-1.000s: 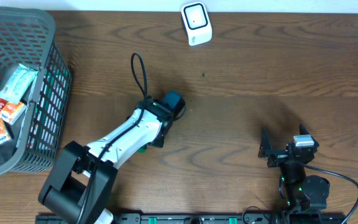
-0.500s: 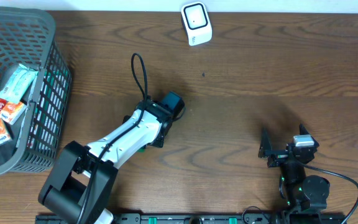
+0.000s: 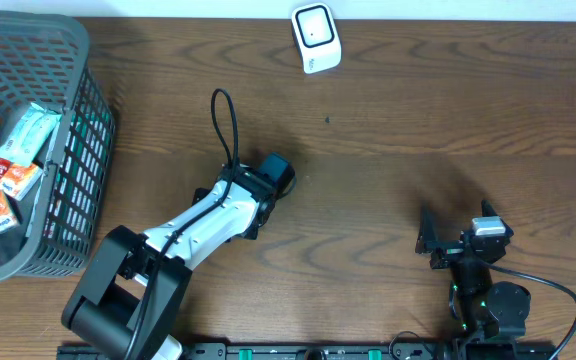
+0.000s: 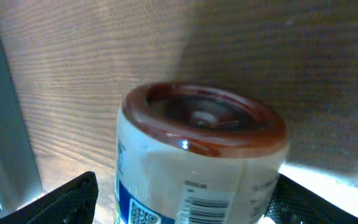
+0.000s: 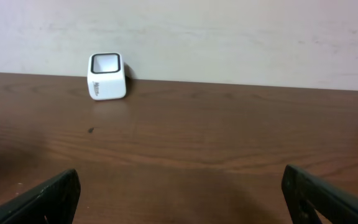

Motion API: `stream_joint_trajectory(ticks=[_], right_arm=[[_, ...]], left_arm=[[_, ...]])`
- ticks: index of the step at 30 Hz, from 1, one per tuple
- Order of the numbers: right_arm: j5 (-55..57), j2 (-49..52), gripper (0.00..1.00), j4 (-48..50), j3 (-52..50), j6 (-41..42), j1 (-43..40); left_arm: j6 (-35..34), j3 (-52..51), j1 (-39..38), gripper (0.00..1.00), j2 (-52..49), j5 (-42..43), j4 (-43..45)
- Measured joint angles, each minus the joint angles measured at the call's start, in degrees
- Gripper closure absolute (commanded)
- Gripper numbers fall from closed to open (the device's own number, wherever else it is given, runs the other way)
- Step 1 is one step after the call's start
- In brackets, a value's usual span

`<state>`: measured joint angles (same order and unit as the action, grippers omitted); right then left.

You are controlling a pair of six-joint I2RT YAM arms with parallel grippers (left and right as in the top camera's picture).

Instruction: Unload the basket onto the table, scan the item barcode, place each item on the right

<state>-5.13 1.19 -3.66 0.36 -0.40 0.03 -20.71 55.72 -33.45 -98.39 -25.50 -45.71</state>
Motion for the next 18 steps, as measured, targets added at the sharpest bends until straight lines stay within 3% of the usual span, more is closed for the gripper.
stream_joint_trajectory(ticks=[18], right_arm=[[0.0, 0.0, 0.01, 0.0, 0.0, 0.0, 0.0]], left_arm=[[0.0, -3.3, 1.9, 0.15, 0.0, -1.9, 4.0]])
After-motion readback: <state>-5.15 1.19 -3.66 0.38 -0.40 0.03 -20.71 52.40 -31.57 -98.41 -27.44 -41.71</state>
